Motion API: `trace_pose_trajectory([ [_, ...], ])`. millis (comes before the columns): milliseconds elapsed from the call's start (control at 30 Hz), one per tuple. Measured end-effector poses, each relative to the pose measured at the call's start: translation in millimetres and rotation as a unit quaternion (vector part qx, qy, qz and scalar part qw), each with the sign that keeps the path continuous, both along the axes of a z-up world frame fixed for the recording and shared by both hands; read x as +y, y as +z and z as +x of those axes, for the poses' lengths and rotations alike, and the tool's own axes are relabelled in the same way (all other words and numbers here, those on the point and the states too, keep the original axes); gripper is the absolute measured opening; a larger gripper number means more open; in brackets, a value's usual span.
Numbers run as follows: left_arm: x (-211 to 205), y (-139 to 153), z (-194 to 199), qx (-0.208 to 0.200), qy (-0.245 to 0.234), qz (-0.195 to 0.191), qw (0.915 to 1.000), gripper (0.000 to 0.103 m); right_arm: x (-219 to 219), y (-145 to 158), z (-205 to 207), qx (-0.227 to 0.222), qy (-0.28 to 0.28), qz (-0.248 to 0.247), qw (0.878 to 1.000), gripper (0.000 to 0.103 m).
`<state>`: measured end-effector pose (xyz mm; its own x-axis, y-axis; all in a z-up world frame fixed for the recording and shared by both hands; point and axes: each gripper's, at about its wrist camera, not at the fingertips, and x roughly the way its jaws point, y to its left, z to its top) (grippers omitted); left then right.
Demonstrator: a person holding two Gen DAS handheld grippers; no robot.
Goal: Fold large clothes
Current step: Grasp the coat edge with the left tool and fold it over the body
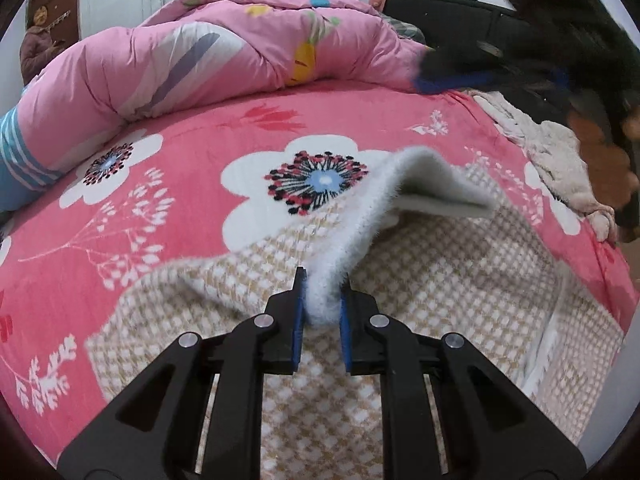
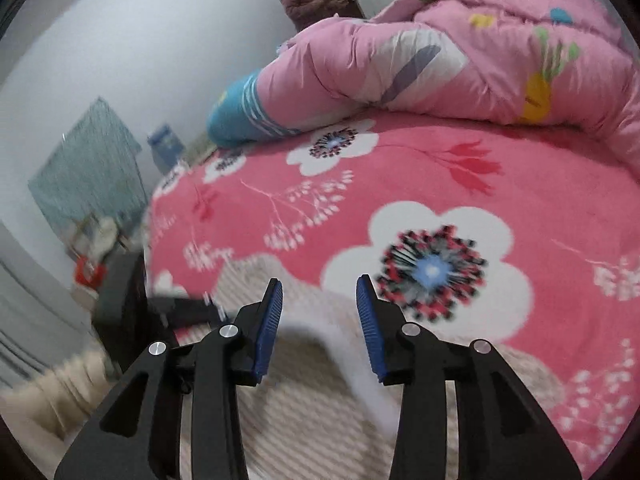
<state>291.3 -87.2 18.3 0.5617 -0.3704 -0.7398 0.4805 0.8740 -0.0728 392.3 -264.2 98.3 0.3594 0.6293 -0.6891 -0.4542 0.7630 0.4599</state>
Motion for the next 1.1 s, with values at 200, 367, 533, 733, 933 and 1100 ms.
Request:
trace_pose_trajectory([
  [200,16,-9,-16,0.020,0.010,0.005,0.9997,0.026,37,-87,-5,0.124,0.033,-0.064,0.990,0.038],
  [367,54,-6,-43,0.039,0.011,-0.028,0.9988,0.032,22,-88,-37,0.105,0.046,-0.074,0.991,0.038],
  [533,74,11,-42,0.011,0.041,-0.043,0.9981,0.032,15,-57,-28,0.066,0.026,-0.053,0.996,0.038],
  [733,70,22,-17,-0.001,0.080,-0.097,0.9920,0.032,44,-105,-42,0.113,0.061,-0.064,0.990,0.038],
  [933,44,11,8,0.017,0.068,-0.103,0.9922,0.032,6,-82,-81,0.101,0.056,-0.046,0.992,0.038],
  [1100,17,-13,29,0.042,0.060,-0.062,0.9954,0.032,-61,-45,-54,0.054,-0.059,-0.024,0.996,0.038],
])
